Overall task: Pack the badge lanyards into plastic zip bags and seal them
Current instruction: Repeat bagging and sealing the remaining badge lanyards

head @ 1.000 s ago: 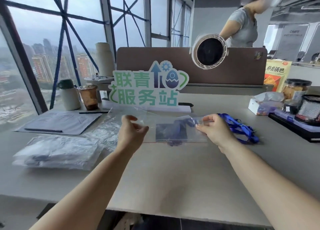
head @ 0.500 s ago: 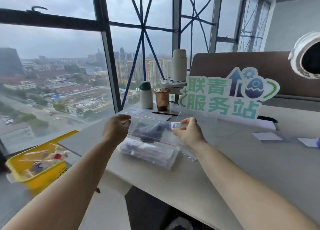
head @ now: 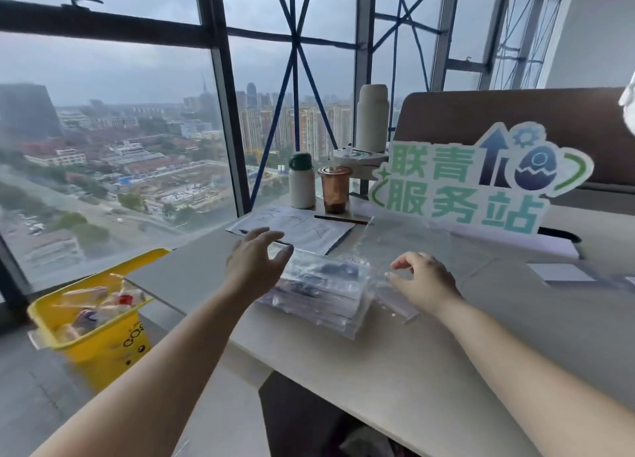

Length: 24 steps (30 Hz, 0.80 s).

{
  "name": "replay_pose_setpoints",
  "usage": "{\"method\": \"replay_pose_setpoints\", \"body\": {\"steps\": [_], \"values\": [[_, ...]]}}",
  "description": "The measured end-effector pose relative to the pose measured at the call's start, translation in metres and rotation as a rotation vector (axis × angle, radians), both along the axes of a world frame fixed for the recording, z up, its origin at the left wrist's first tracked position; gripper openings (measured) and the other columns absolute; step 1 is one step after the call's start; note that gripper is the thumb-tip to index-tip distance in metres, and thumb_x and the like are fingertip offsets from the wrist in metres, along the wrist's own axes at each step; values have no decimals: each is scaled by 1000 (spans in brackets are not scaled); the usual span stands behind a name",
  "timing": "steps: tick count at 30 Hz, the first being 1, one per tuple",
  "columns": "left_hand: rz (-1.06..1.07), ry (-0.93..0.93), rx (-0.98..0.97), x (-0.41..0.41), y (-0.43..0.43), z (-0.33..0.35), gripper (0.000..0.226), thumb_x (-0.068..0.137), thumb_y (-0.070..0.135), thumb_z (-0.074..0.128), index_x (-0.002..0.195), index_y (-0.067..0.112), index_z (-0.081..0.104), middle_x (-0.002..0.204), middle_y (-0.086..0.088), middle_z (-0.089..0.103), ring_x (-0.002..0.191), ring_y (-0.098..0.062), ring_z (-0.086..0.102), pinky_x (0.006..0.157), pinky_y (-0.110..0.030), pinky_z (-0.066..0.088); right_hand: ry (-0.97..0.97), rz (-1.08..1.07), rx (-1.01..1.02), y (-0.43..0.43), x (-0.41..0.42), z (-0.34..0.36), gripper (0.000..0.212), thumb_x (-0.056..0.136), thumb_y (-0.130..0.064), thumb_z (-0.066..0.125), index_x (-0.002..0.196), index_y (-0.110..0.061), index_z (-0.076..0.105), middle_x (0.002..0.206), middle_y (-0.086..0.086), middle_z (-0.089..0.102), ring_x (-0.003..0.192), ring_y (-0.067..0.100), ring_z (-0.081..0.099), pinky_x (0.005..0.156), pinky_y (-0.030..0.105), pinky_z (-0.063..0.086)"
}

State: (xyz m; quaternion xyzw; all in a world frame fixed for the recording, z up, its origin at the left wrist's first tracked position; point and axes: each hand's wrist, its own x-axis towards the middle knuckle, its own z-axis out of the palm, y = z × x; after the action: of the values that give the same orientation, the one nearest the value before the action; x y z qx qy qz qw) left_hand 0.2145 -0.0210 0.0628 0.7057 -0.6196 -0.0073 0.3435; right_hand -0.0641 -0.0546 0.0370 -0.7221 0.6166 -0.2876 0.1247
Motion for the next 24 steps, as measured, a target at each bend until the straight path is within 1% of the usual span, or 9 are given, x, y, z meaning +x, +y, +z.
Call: {"method": "replay_pose_setpoints", "body": {"steps": [2, 4, 6, 9, 12, 15, 19, 22, 24], "values": [[-57, 35, -51, -18, 5, 5, 36, 88, 42, 58, 121, 29, 61, 135, 3, 51, 126, -21, 42, 103, -35, 31, 198, -39, 101, 5, -15, -1, 34, 82, -50, 61, 110, -31, 61, 126, -1, 55, 118, 24, 47, 96, 31, 36], [-133, 61, -89, -38, 12, 7, 32, 88, 39, 60, 118, 28, 62, 132, 3, 54, 123, -21, 44, 102, -34, 32, 279, -39, 142, 12, -25, -3, 35, 79, -53, 62, 109, -36, 62, 124, -4, 55, 122, 23, 46, 97, 31, 34], [-202, 54, -103, -58, 17, 5, 30, 88, 36, 61, 117, 27, 63, 130, 3, 55, 121, -19, 45, 100, -31, 32, 263, -39, 118, 19, -31, -6, 27, 79, -50, 63, 103, -38, 65, 116, -5, 59, 118, 22, 49, 93, 30, 36], [-283, 22, -88, -87, 23, 0, 29, 89, 35, 60, 116, 27, 62, 129, 5, 54, 120, -17, 45, 96, -27, 32, 198, -66, 33, 24, -39, -8, 12, 82, -36, 63, 92, -34, 69, 106, -5, 64, 112, 21, 53, 89, 29, 37], [-345, 15, -76, -112, 27, -9, 27, 89, 34, 59, 115, 29, 62, 127, 7, 54, 119, -15, 45, 96, -26, 34, 184, -110, -70, 28, -52, -8, 10, 86, -30, 59, 89, -29, 69, 107, -4, 65, 110, 22, 51, 88, 30, 36], [-429, -11, -60, -136, 28, -15, 28, 88, 34, 60, 116, 29, 62, 127, 8, 55, 121, -15, 45, 100, -29, 35, 199, -122, -105, 33, -76, -3, 12, 89, -32, 56, 95, -27, 65, 114, -4, 62, 111, 23, 49, 88, 31, 37], [-512, -138, 18, -164, 27, -25, 34, 89, 37, 58, 123, 31, 57, 132, 9, 52, 124, -15, 43, 102, -31, 34, 171, -8, 4, 47, -100, -6, 29, 89, -44, 55, 116, -36, 61, 132, -9, 52, 124, 21, 40, 100, 30, 32], [-509, -115, 23, -173, 26, -27, 34, 89, 36, 58, 123, 30, 57, 132, 8, 53, 123, -15, 44, 101, -30, 34, 161, 21, 3, 50, -92, -10, 35, 88, -48, 56, 121, -38, 59, 137, -10, 48, 128, 19, 36, 102, 28, 28], [-515, -107, 10, -174, 26, -25, 34, 89, 35, 59, 122, 28, 58, 130, 7, 54, 123, -16, 45, 102, -31, 36, 160, 24, 6, 48, -83, -9, 36, 86, -49, 57, 121, -38, 59, 137, -9, 47, 129, 19, 34, 103, 29, 27]]}}
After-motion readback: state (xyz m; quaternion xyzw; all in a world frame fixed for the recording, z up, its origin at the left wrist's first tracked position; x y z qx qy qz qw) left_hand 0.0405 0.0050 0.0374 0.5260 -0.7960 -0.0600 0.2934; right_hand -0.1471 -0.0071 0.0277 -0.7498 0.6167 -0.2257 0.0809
